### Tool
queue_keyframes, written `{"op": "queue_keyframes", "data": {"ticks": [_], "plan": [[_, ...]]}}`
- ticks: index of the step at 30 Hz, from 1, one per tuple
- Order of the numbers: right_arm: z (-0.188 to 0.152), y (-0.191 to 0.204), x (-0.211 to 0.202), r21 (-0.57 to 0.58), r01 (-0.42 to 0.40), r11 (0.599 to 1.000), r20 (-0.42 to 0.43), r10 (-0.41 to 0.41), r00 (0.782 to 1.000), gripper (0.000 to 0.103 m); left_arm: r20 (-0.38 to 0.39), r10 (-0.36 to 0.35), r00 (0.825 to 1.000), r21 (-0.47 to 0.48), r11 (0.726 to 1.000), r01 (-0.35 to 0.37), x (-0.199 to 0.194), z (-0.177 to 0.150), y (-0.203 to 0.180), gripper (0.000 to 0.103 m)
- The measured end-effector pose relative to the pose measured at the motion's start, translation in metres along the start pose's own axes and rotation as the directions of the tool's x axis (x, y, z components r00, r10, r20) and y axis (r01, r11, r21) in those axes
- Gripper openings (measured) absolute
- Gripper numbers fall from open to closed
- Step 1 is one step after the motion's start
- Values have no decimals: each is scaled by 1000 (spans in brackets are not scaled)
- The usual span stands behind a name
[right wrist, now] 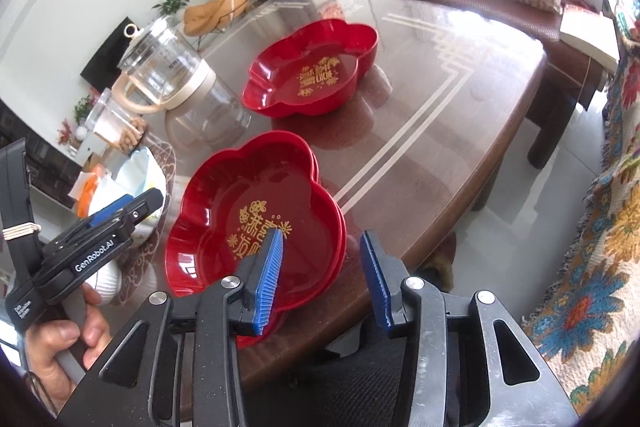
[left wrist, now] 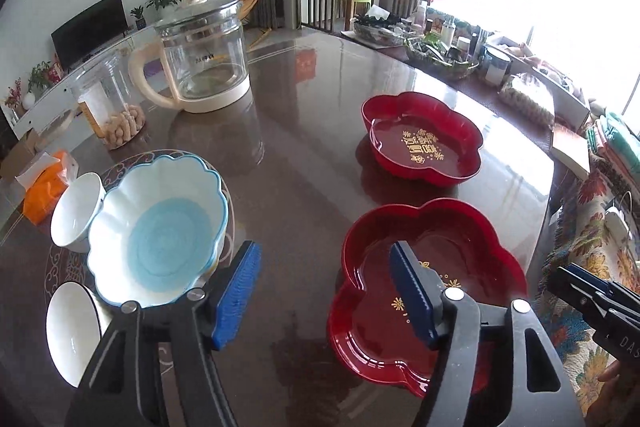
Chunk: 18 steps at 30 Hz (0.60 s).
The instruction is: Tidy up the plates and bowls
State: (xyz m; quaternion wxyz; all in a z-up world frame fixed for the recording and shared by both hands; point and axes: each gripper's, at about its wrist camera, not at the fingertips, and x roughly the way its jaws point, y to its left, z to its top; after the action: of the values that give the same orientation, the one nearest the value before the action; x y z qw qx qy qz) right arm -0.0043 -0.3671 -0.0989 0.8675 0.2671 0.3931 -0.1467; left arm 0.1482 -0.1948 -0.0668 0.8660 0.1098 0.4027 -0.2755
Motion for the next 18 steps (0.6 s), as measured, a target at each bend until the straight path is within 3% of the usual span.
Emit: {"op": "queue_keyframes", "data": {"ticks": [1, 3, 6, 10, 15, 18], "plan": [[-2, 5, -11, -14, 20, 1000, 51, -19, 999, 53, 38, 7, 999, -6, 1000, -7, -14, -2, 0, 86], [-9, 16, -34, -21, 82, 996, 159, -78, 984, 72, 122, 15, 992, -24, 1000, -12, -42, -11, -2, 93], [-29, 32, -70, 7, 119, 993, 327, -115, 938, 72, 218, 27, 976, -46, 999, -17, -79, -32, -6, 99], [-59, 48, -112, 45, 123, 991, 525, -128, 841, 75, 280, 53, 958, -73, 997, -34, -109, -61, -9, 99], [-82, 72, -145, -16, 136, 991, 684, -88, 724, 78, 336, 18, 942, -137, 990, 30, -136, -75, -4, 99], [-85, 84, -156, -40, 141, 989, 734, -67, 676, 80, 399, 19, 917, -169, 984, 53, -151, -74, -2, 103]]}}
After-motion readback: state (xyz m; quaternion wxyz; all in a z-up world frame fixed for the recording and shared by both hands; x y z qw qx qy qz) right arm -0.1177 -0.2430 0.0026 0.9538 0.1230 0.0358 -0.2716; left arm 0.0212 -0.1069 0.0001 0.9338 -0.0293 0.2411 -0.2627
